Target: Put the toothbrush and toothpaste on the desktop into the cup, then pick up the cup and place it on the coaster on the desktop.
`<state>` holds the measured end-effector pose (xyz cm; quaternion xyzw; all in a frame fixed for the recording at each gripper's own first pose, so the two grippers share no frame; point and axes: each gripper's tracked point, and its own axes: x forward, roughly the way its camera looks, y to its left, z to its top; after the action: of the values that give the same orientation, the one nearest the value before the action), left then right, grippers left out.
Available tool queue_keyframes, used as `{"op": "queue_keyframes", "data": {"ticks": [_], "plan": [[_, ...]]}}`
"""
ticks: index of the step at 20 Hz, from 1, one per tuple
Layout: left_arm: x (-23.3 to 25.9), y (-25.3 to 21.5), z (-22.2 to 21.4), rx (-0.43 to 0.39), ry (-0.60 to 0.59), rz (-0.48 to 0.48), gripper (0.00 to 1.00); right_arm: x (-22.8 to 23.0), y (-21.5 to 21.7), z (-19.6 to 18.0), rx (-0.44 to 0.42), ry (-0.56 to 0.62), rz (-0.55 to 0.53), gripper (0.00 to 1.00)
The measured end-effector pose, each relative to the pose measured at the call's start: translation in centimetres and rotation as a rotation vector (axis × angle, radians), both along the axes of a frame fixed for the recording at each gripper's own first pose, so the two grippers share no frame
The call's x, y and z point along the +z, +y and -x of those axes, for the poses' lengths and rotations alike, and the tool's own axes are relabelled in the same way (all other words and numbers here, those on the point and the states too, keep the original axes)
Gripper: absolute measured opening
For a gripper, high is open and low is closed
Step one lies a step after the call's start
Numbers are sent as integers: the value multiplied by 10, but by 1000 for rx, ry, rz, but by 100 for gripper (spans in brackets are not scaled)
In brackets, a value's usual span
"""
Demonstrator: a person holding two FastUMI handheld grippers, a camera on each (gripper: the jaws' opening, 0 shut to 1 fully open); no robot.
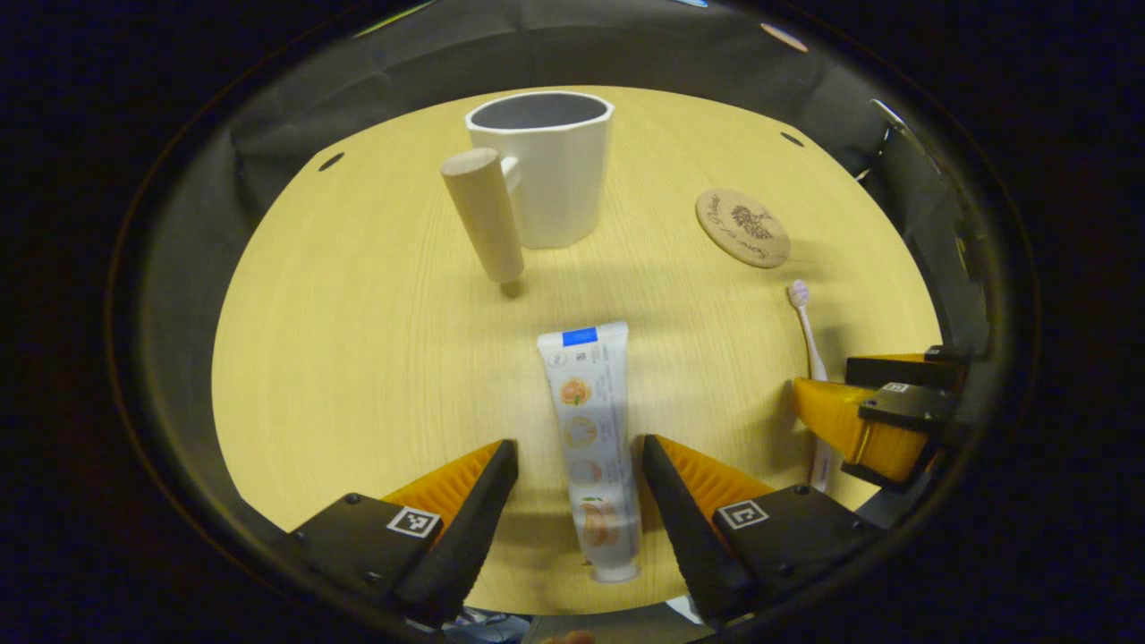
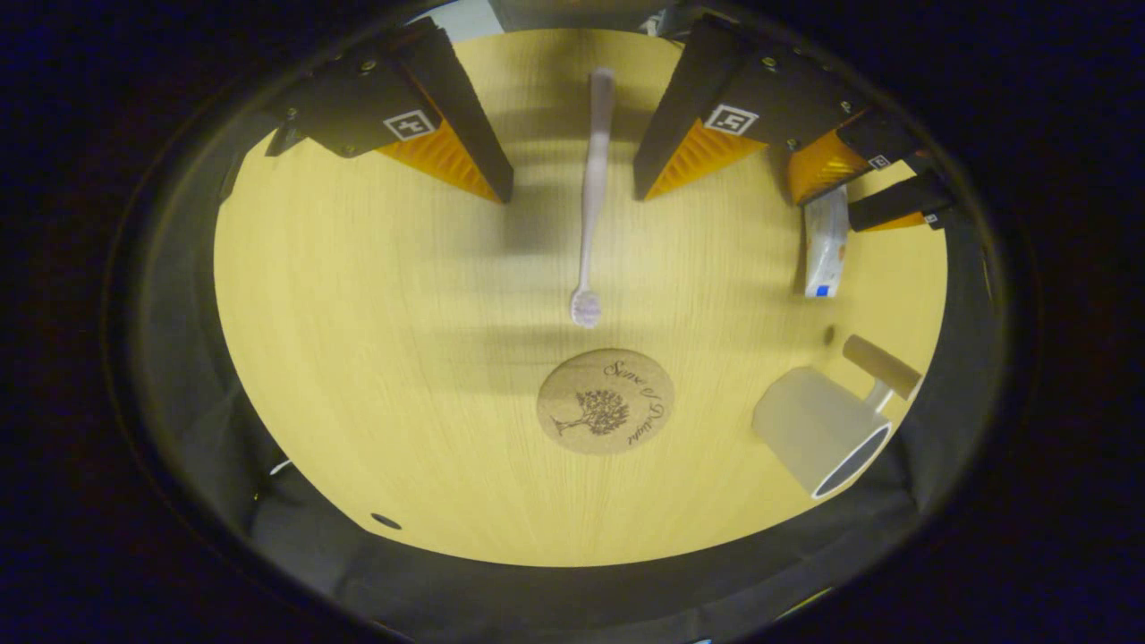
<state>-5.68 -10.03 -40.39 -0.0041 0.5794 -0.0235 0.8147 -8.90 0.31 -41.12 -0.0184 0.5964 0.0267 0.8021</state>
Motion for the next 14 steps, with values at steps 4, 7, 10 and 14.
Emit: {"op": "queue_keyframes", "data": {"ticks": [4, 7, 10, 14], "plan": [[0, 2, -1, 6, 11, -6, 93, 0, 1, 3, -2, 18, 0, 83], [-1, 4, -1, 7, 15, -8, 70, 0, 4, 5, -7, 34, -5, 58], [-2, 3, -1, 0, 34, -10, 59, 0, 6, 8, 16, 55, -6, 42], [-2, 6, -2, -6, 49, -20, 58, -2, 8, 11, 26, 63, -9, 42]]}}
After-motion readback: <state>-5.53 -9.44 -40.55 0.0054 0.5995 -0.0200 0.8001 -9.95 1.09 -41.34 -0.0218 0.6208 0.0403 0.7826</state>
